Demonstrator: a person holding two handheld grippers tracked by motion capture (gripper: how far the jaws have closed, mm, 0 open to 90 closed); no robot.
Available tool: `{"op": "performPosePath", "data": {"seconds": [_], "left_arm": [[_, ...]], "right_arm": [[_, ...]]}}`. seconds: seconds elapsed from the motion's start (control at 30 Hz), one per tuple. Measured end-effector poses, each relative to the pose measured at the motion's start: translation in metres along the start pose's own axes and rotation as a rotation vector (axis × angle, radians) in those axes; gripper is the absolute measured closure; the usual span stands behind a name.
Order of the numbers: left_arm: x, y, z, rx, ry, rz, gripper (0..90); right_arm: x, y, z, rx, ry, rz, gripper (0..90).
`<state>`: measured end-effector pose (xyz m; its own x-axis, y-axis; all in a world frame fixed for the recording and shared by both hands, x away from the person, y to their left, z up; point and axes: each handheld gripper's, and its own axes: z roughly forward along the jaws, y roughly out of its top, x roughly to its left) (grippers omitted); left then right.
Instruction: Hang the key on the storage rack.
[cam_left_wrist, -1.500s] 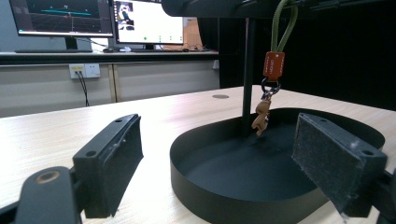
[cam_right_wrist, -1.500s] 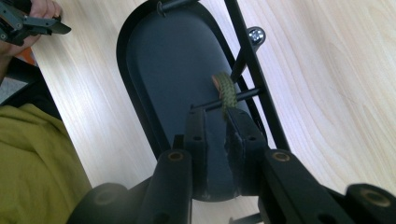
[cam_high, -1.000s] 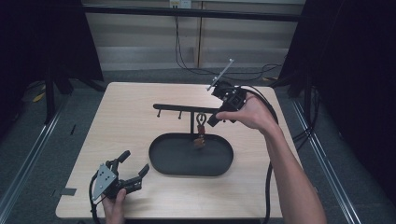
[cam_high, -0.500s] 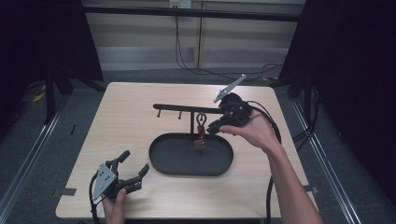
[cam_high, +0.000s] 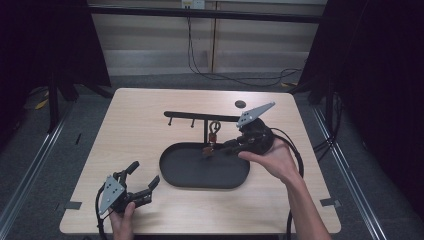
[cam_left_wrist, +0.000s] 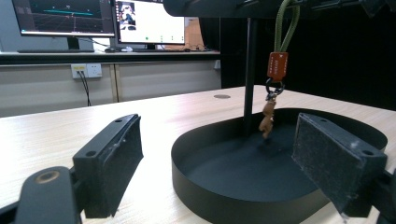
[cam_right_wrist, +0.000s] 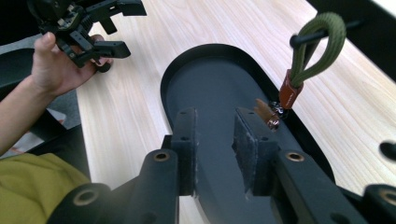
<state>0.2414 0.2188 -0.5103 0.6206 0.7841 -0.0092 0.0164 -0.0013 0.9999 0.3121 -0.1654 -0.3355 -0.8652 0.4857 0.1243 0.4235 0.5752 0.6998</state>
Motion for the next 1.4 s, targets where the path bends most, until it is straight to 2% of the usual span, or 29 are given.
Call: {"op": "performPosePath", "data": {"seconds": [0.03,0.07,0.13,0.3,0.4,0.43,0.53,0.63,0.67,0.7,0.73,0.77,0.8,0.83,0.97,1.0,1.03,1.07,1.17,1.2,1.23,1.27,1.3,1.33,1.37,1.4], "left_arm": [[0.000,0.000,0.000,0.003,0.000,0.004,15.7],[0.000,0.000,0.000,0.004,0.000,0.003,15.7],[0.000,0.000,0.000,0.003,-0.004,0.003,15.7],[0.001,0.000,0.000,0.007,-0.004,0.008,15.7],[0.000,0.000,0.000,0.004,-0.001,0.005,15.7],[0.000,0.000,0.000,0.003,-0.003,0.002,15.7],[0.000,0.000,0.000,0.003,-0.001,0.004,15.7],[0.000,0.000,0.000,0.005,-0.004,0.005,15.7],[0.000,0.000,0.000,0.005,-0.004,0.005,15.7],[0.000,0.000,0.000,0.006,-0.004,0.006,15.7],[0.001,0.000,0.000,0.006,-0.005,0.008,15.7],[0.001,0.000,0.000,0.008,-0.005,0.010,15.7],[0.001,0.000,0.000,0.008,-0.005,0.010,15.7],[0.001,0.000,-0.001,0.007,-0.001,0.010,15.7],[0.001,0.000,0.000,0.007,-0.002,0.008,15.7],[0.001,0.000,0.000,0.007,-0.002,0.008,15.7],[0.000,0.000,0.000,0.000,0.000,-0.001,15.7],[0.000,0.000,0.000,0.000,0.000,-0.001,15.7],[0.000,0.000,0.000,-0.001,0.000,-0.002,15.7],[0.000,0.000,0.000,-0.001,0.000,-0.002,15.7],[0.000,0.000,0.000,-0.001,0.001,-0.002,15.7],[0.000,0.000,0.000,-0.001,0.001,-0.002,15.7],[0.000,0.000,0.000,0.004,-0.003,0.003,15.7],[0.001,0.000,0.000,0.008,-0.004,0.008,15.7],[0.000,0.000,0.000,0.003,0.000,0.003,15.7],[0.000,0.000,0.000,0.003,0.000,0.003,15.7]], "right_arm": [[0.000,-0.007,0.001,-0.023,-0.027,0.013,68.0],[0.001,-0.011,0.003,-0.036,-0.031,0.008,66.6],[0.002,-0.014,0.004,-0.042,-0.030,0.001,66.1],[0.003,-0.040,0.011,-0.115,-0.032,0.030,59.8],[0.003,-0.050,0.014,-0.125,-0.032,0.051,57.8],[0.004,-0.059,0.017,-0.146,-0.043,0.063,56.5],[0.006,-0.068,0.019,-0.163,-0.058,0.058,53.8],[0.007,-0.090,0.024,-0.231,-0.077,0.106,48.9],[0.007,-0.090,0.024,-0.231,-0.077,0.106,48.9],[0.006,-0.102,0.029,-0.240,-0.091,0.131,43.9],[0.006,-0.102,0.029,-0.240,-0.091,0.131,43.9],[0.005,-0.116,0.033,-0.267,-0.119,0.146,42.5],[0.005,-0.116,0.033,-0.267,-0.119,0.146,42.5],[0.005,-0.127,0.035,-0.315,-0.117,0.177,39.5],[0.007,-0.148,0.039,-0.410,-0.151,0.227,30.1],[0.007,-0.148,0.039,-0.410,-0.151,0.227,30.1],[0.006,-0.158,0.044,-0.447,-0.134,0.254,21.3],[0.006,-0.163,0.047,-0.461,-0.116,0.264,18.6],[0.013,-0.173,0.052,-0.520,-0.174,0.240,21.4],[0.013,-0.173,0.052,-0.520,-0.174,0.240,21.4],[0.017,-0.176,0.053,-0.574,-0.214,0.219,21.6],[0.017,-0.176,0.053,-0.574,-0.214,0.219,21.6],[0.022,-0.179,0.056,-0.604,-0.271,0.181,21.8],[0.024,-0.181,0.058,-0.607,-0.314,0.157,22.1],[0.025,-0.182,0.060,-0.618,-0.335,0.148,22.3],[0.025,-0.182,0.060,-0.618,-0.335,0.148,22.3]]}}
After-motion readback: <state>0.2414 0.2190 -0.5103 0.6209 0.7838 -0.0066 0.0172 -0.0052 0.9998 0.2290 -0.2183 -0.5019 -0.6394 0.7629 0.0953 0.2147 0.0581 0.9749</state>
